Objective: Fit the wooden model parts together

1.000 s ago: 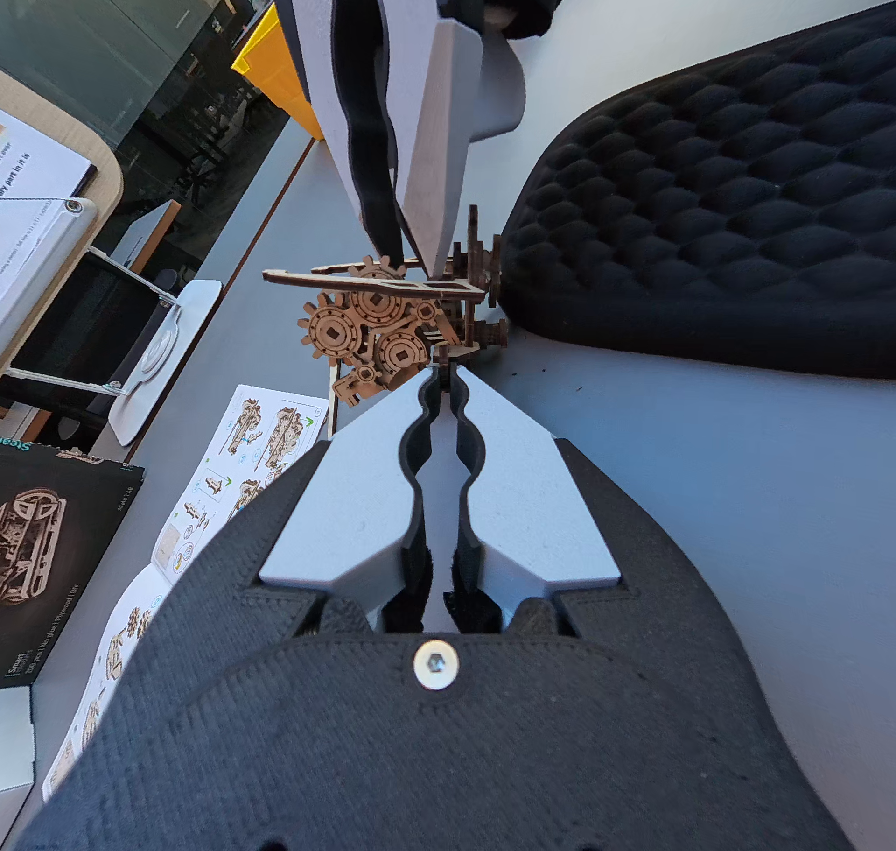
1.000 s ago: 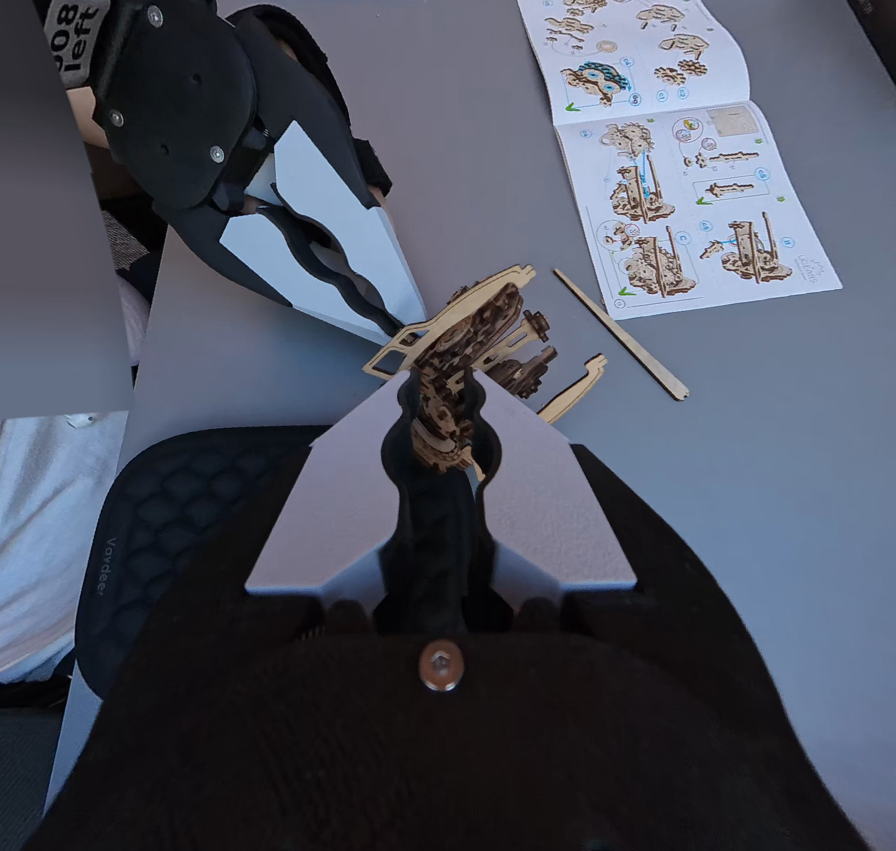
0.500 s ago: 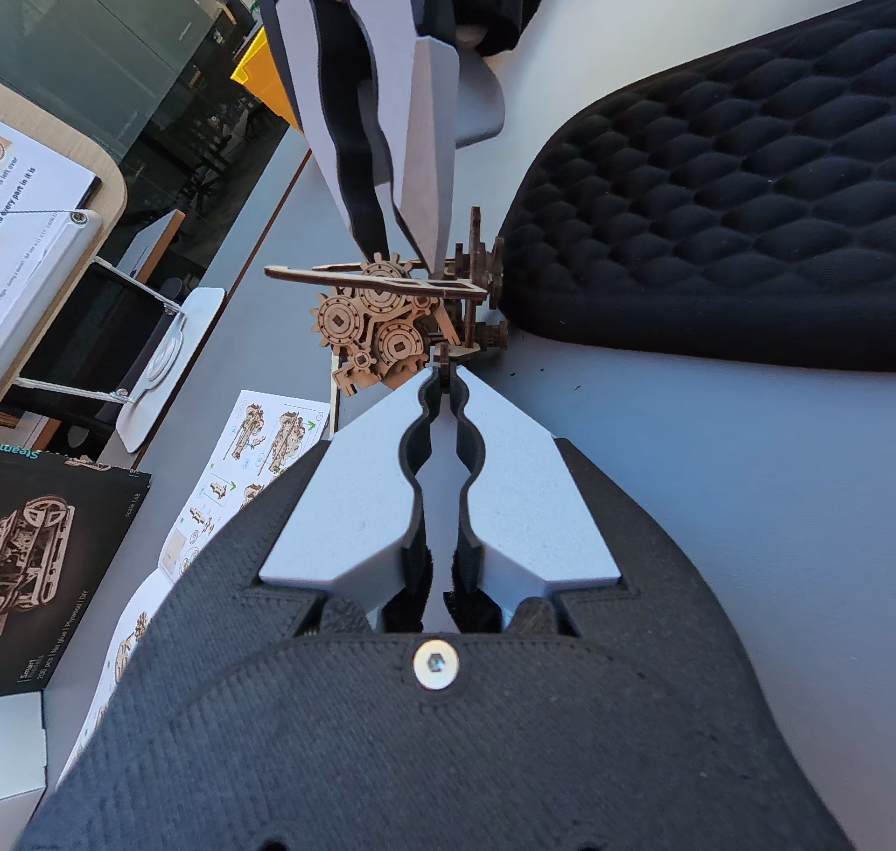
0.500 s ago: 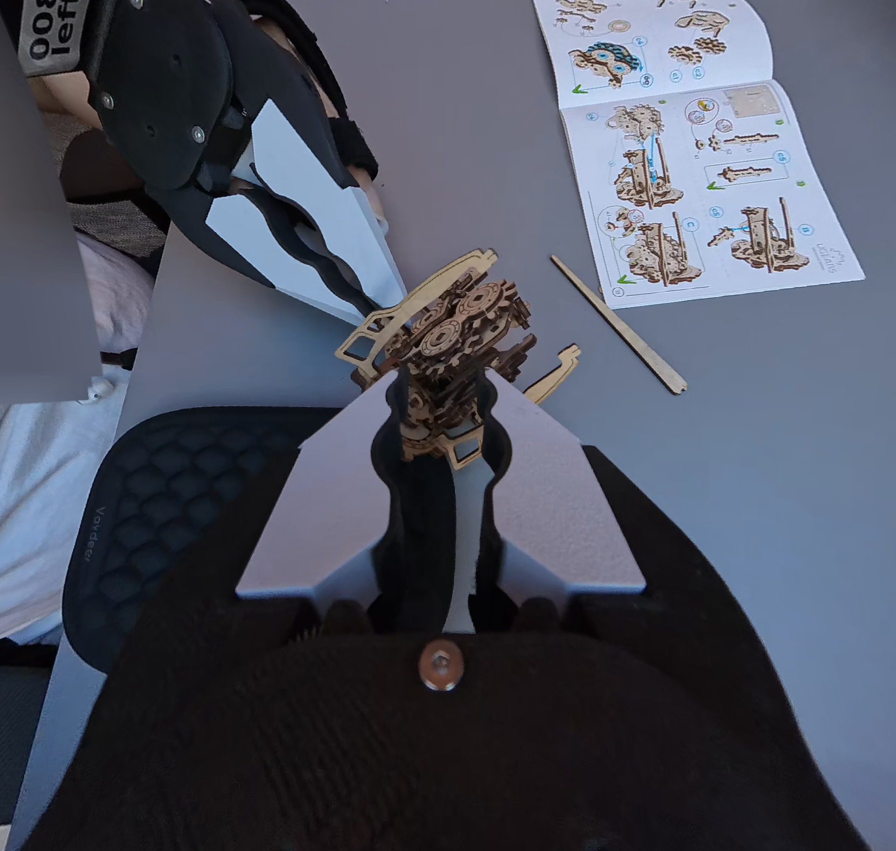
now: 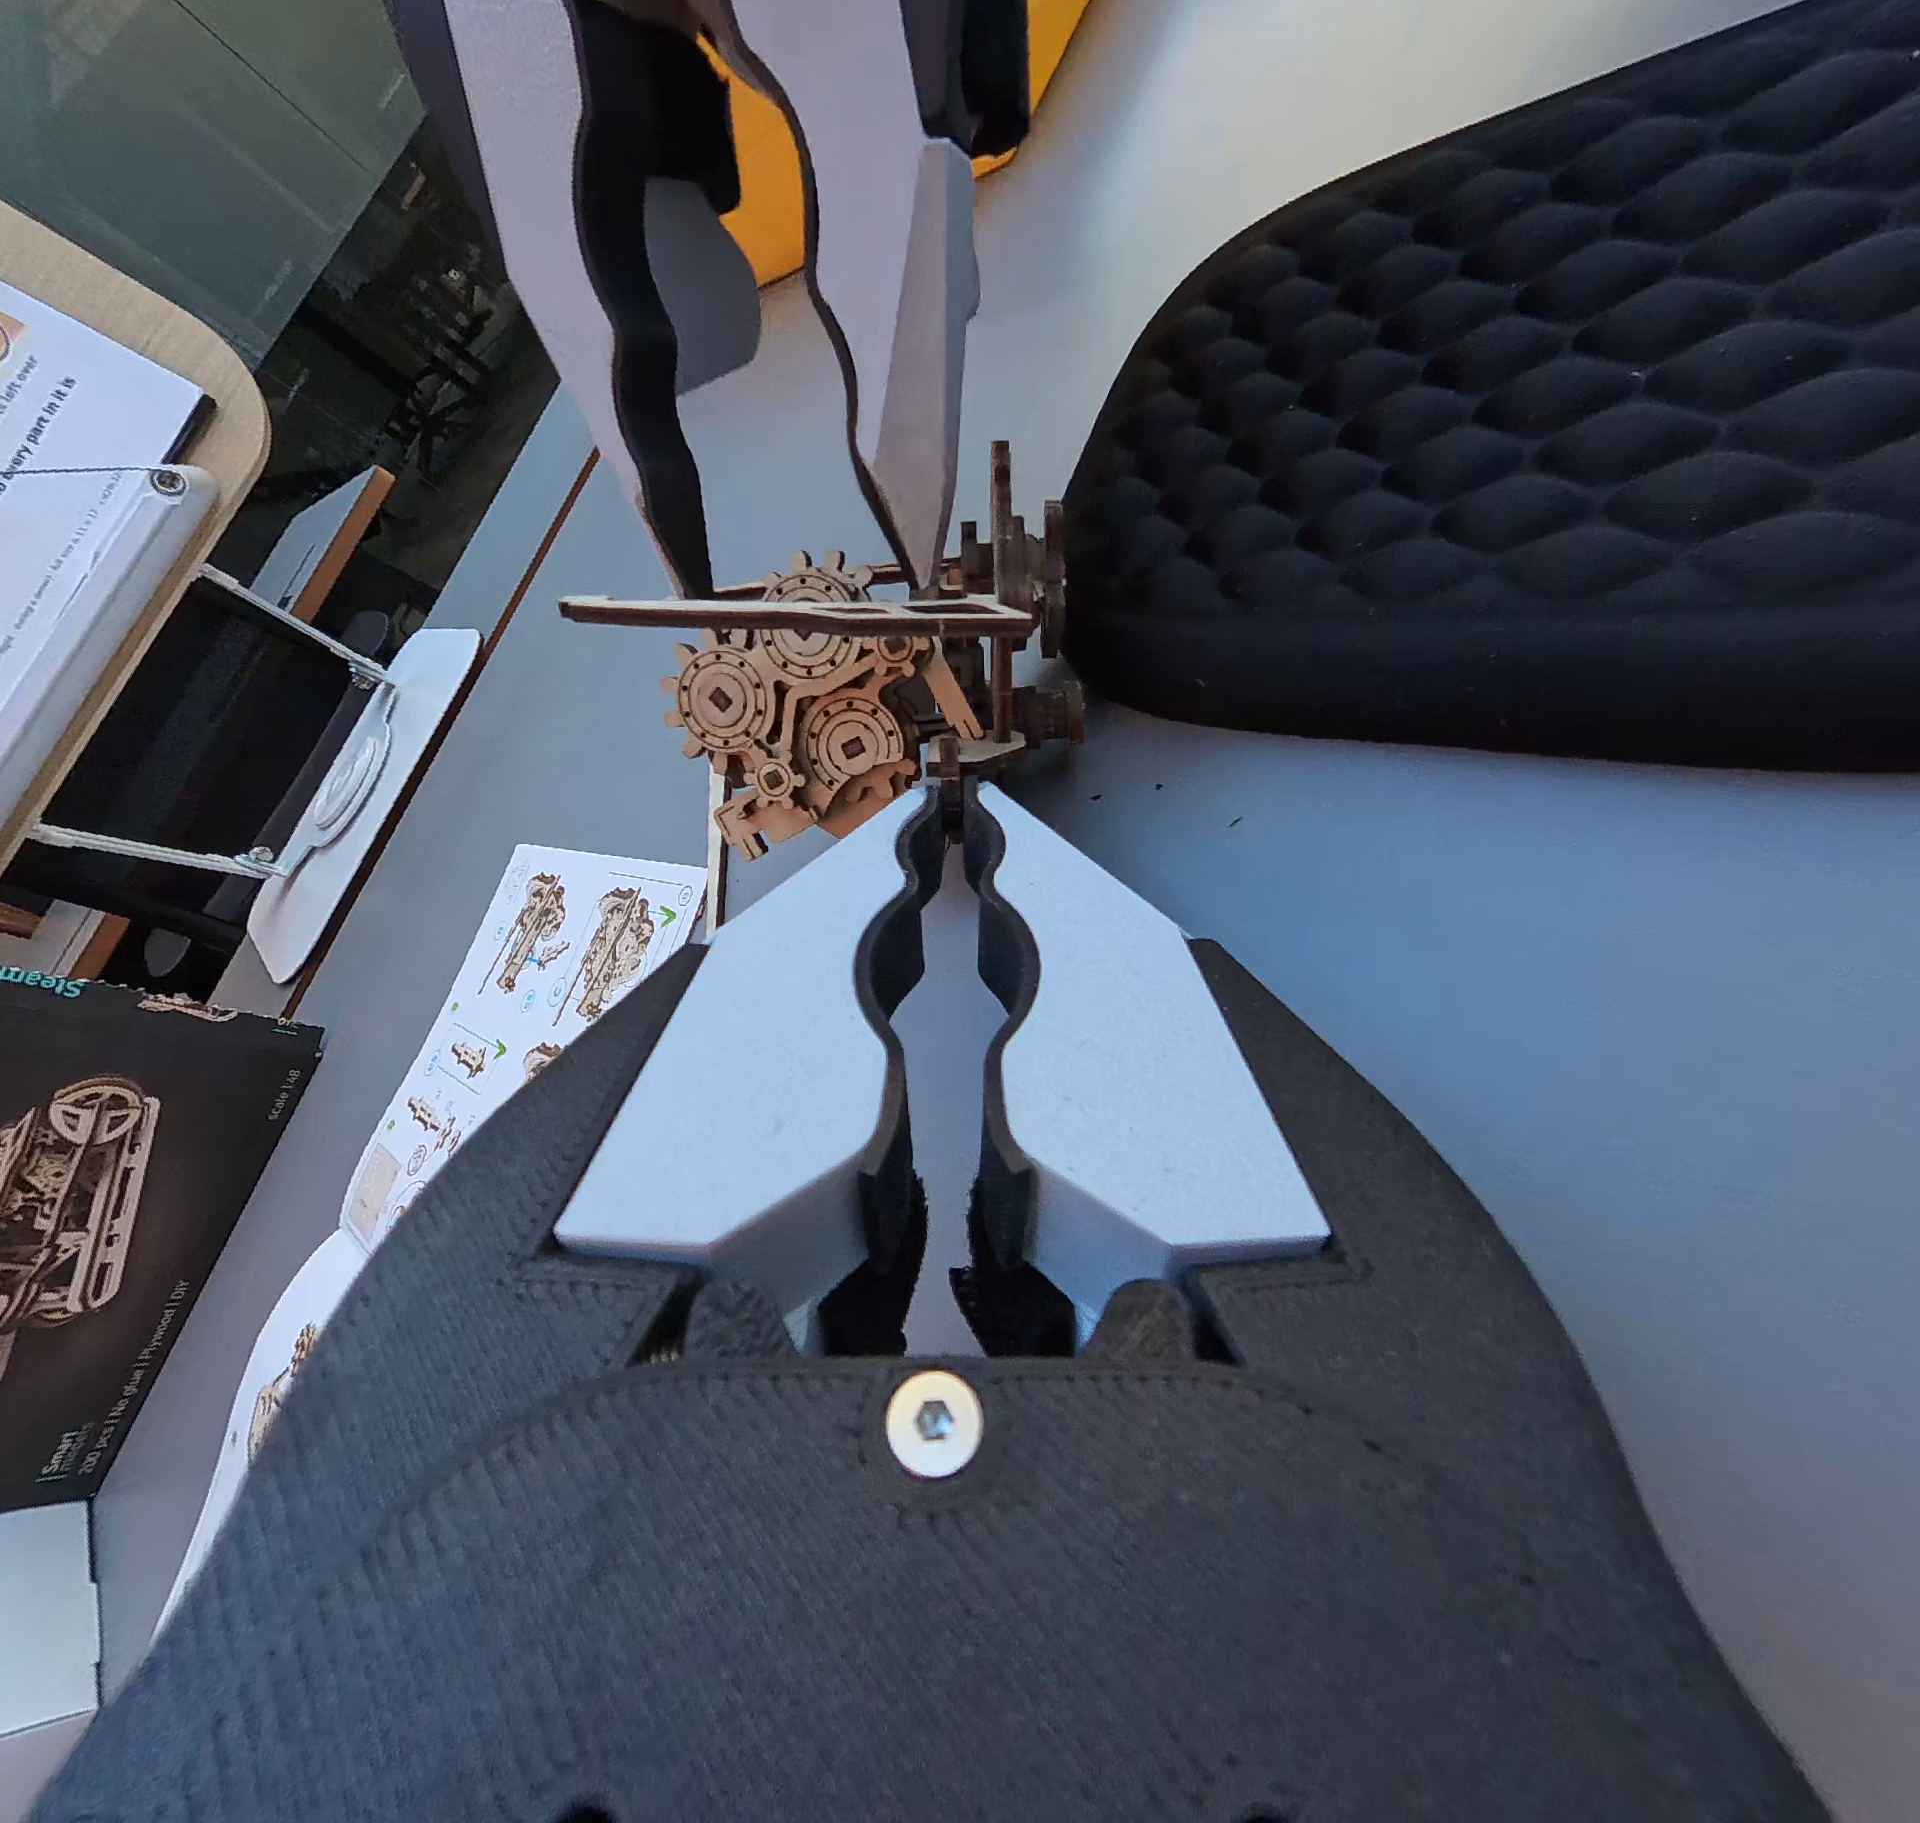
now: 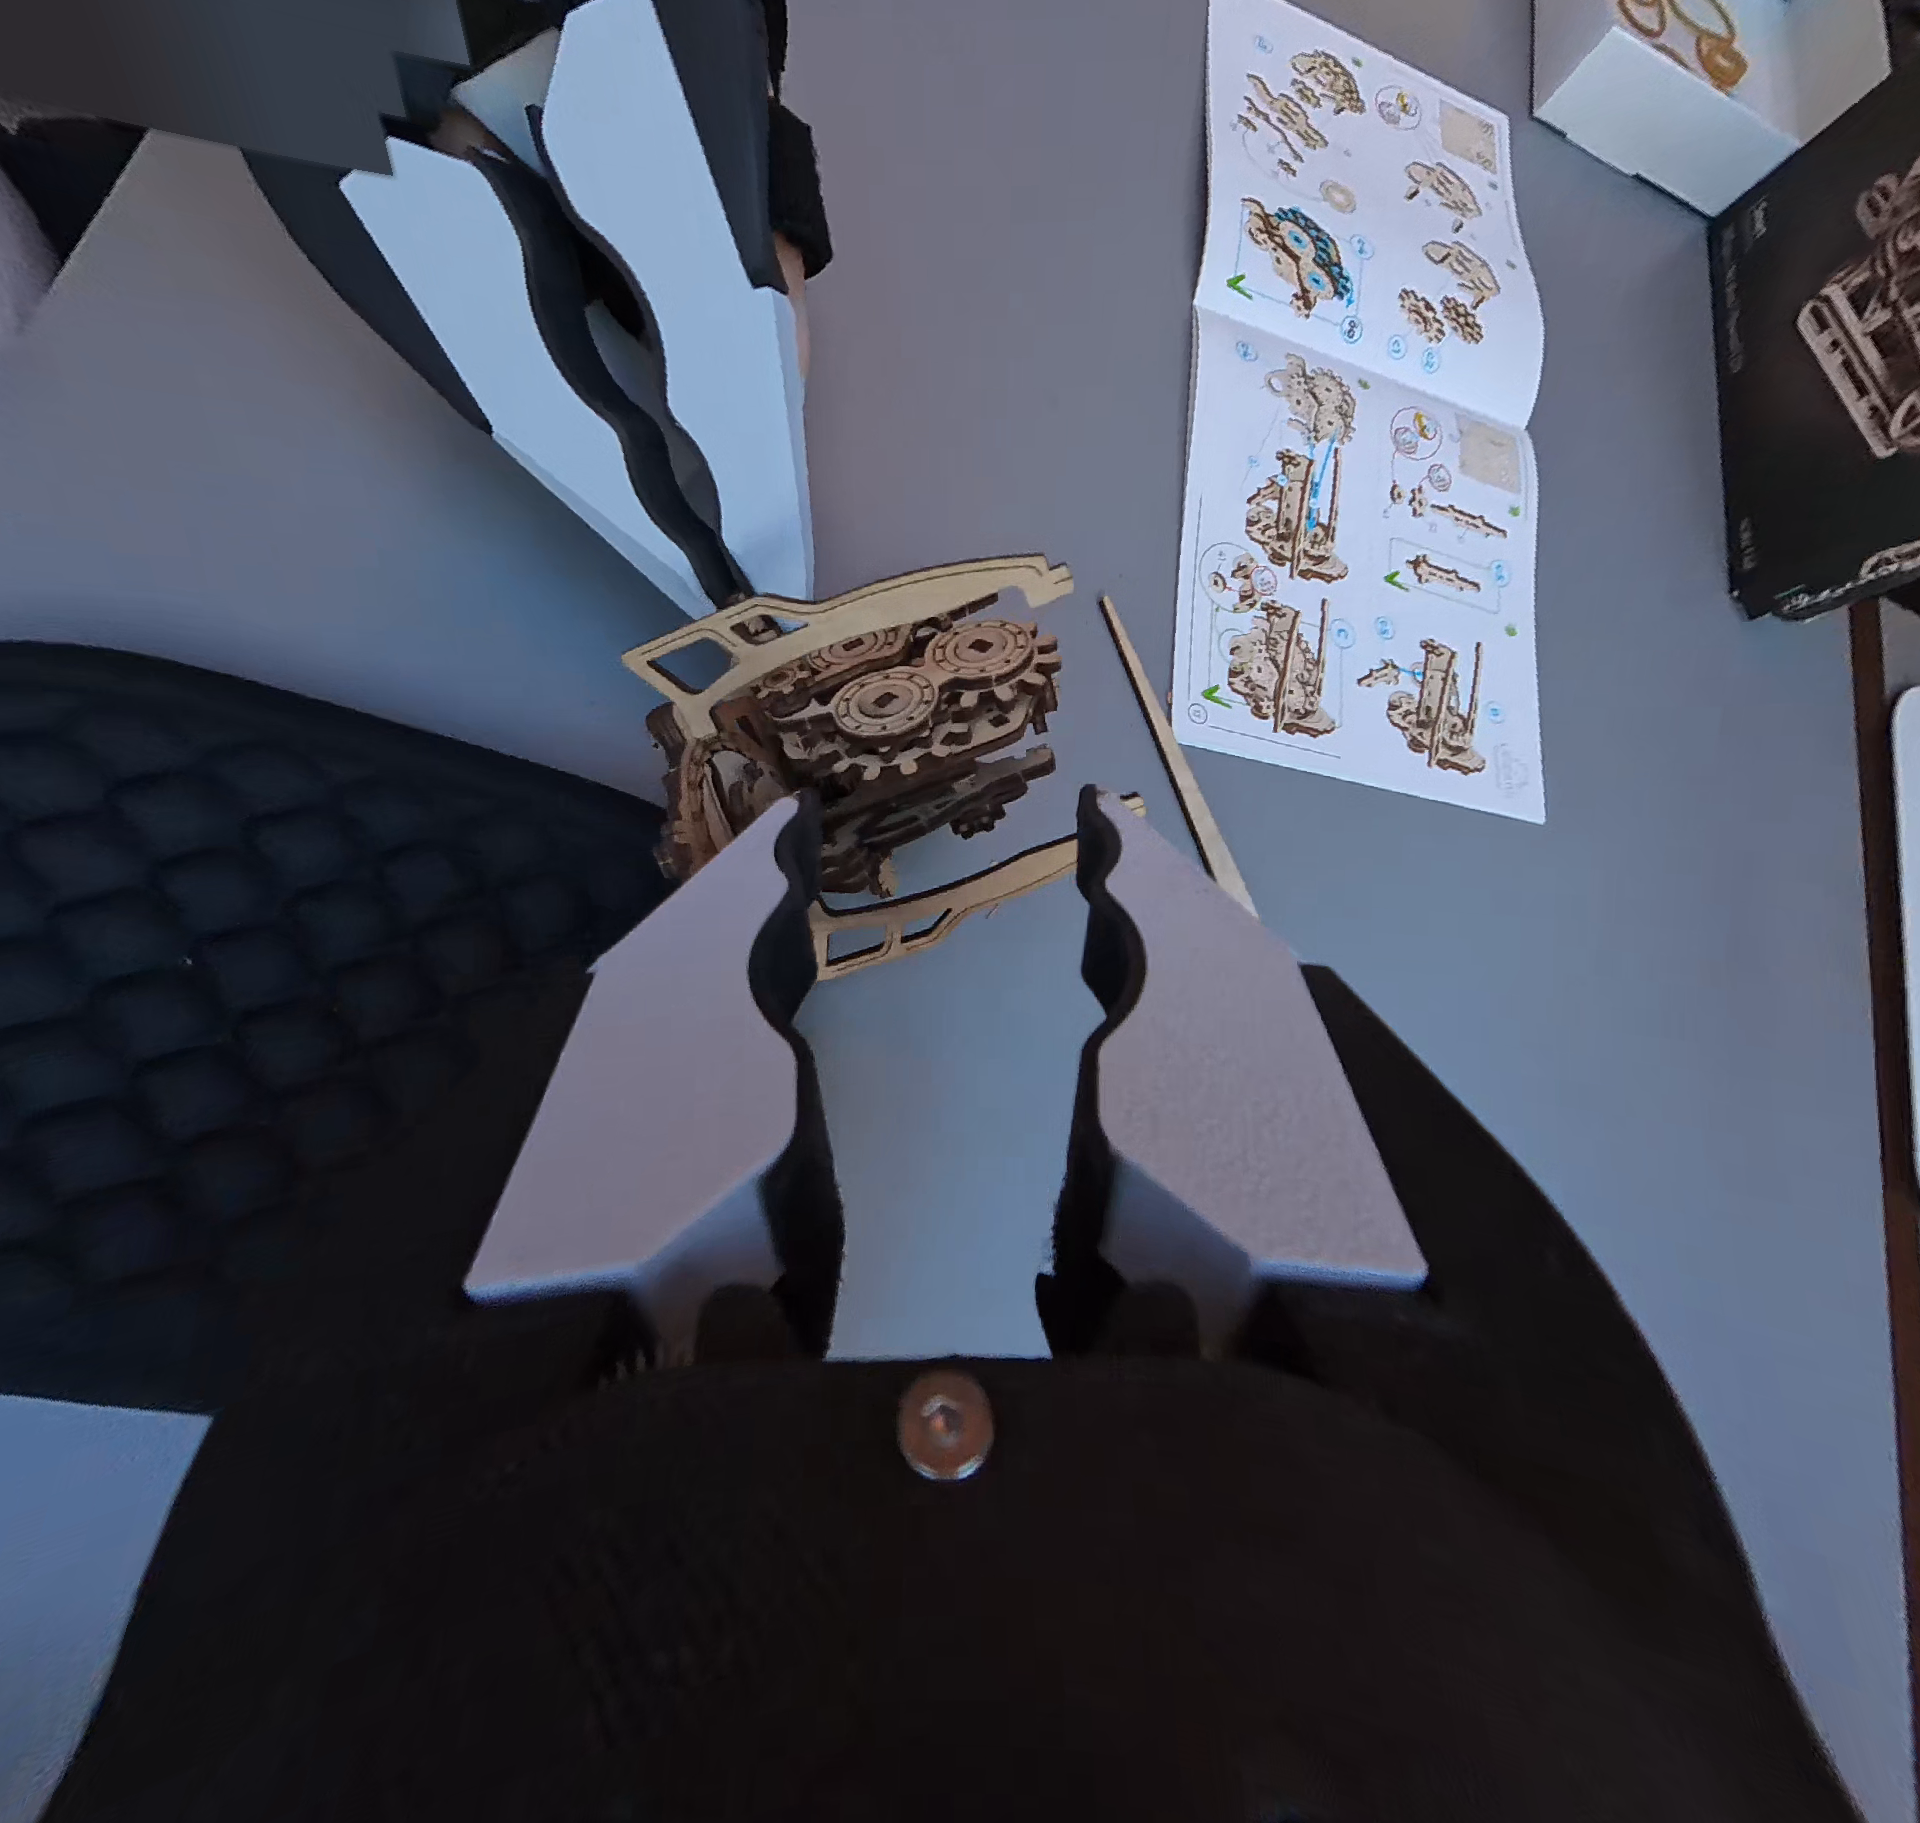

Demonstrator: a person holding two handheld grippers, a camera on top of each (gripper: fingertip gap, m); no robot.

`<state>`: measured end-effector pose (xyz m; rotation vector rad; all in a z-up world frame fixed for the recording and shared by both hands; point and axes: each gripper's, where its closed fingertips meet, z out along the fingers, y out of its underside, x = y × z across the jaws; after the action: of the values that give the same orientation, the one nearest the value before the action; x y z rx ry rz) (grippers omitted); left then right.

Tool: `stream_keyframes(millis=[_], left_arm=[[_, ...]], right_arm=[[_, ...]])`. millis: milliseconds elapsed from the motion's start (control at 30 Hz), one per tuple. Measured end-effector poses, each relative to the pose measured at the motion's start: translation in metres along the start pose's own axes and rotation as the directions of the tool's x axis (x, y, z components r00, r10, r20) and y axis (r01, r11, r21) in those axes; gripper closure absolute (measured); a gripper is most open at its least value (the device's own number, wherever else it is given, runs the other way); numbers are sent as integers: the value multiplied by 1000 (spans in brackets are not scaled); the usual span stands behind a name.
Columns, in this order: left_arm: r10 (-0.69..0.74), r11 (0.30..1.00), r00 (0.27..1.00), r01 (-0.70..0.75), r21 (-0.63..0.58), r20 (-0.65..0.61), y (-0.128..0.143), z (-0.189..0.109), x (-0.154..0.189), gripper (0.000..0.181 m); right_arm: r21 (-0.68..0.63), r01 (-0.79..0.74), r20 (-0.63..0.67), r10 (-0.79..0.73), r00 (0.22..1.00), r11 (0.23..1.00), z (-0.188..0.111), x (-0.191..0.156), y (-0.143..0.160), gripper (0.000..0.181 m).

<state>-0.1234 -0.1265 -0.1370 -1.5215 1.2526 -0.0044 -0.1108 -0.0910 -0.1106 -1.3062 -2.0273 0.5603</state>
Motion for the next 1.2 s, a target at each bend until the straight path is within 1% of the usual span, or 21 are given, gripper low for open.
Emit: stream_keyframes(millis=[133, 233, 333, 467, 567, 700, 967, 1033, 1200], left_arm=[[16, 1000, 1000, -16, 4, 2, 0, 0, 0, 180], [15, 1000, 1000, -15, 4, 3, 0, 0, -1, 181], [14, 1000, 1000, -14, 5, 2, 0, 1, -1, 181], [5, 1000, 1000, -5, -4, 8, 2, 1, -3, 181], [-14, 1000, 1000, 14, -8, 3, 2, 1, -3, 180], [-26, 1000, 1000, 26, -11, 1, 3, 1, -4, 180], [-33, 999, 999, 33, -13, 0, 3, 2, -4, 180], [-30, 1000, 1000, 29, -8, -5, 3, 2, -3, 180], [-13, 1000, 1000, 13, 2, -9, 2, 3, -3, 180]], right_arm=[[-10, 91, 40, -91, 995, 996, 5, -1, -3, 133], [-21, 132, 87, -130, 988, 991, 7, -4, -5, 137], [-25, 140, 130, -136, 982, 990, 8, -6, -7, 138], [-46, 121, 124, -115, 986, 992, 9, -4, -7, 141], [-69, 103, 79, -97, 992, 992, 7, -5, -7, 141], [-84, 92, -24, -94, 995, 992, 4, -6, -8, 142], [-121, 109, -213, -133, 968, 987, 0, -9, -7, 142], [-130, 112, -234, -141, 962, 985, -1, -10, -6, 142], [-150, 97, -225, -129, 966, 984, -2, -9, -5, 143]])
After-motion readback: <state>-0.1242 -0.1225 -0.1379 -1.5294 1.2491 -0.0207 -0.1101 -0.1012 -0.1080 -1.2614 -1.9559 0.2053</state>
